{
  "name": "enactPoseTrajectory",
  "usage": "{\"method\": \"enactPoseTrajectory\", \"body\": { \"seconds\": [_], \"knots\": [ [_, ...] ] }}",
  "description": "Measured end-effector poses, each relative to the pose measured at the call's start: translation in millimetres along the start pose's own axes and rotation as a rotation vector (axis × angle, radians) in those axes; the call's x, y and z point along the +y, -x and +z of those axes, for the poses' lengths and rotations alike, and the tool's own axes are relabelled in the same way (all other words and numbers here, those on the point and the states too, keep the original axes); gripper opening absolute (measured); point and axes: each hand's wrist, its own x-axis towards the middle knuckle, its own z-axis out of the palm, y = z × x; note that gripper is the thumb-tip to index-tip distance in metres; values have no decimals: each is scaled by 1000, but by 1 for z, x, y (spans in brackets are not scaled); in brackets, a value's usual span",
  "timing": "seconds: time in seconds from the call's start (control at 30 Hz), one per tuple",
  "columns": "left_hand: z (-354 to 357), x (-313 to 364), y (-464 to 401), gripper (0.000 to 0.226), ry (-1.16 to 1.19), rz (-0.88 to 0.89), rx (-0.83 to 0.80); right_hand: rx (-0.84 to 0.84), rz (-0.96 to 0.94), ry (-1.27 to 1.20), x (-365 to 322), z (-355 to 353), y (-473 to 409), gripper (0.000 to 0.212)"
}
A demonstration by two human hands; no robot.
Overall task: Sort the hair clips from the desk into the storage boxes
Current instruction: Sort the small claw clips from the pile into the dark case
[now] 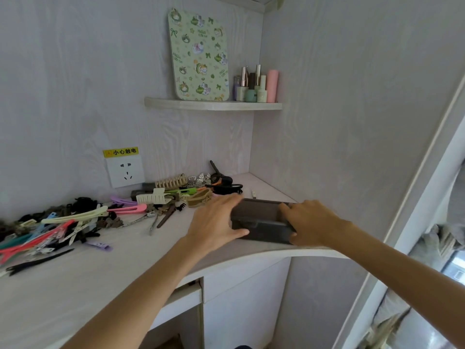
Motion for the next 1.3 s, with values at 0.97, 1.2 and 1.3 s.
{"method": "enactPoseTrajectory", "body": {
  "seconds": [0.97,1.2,1.3],
  "knots": [
    [35,-19,-4,44,196,-219,25,50,289,-465,37,39,-62,60],
    [23,-62,-2,46,272,-178,136,306,206,-524,23,18,-90,45],
    [27,-74,-8,42,282,-154,-69,288,138,-510,13,4,-119,39]
  ]
}}
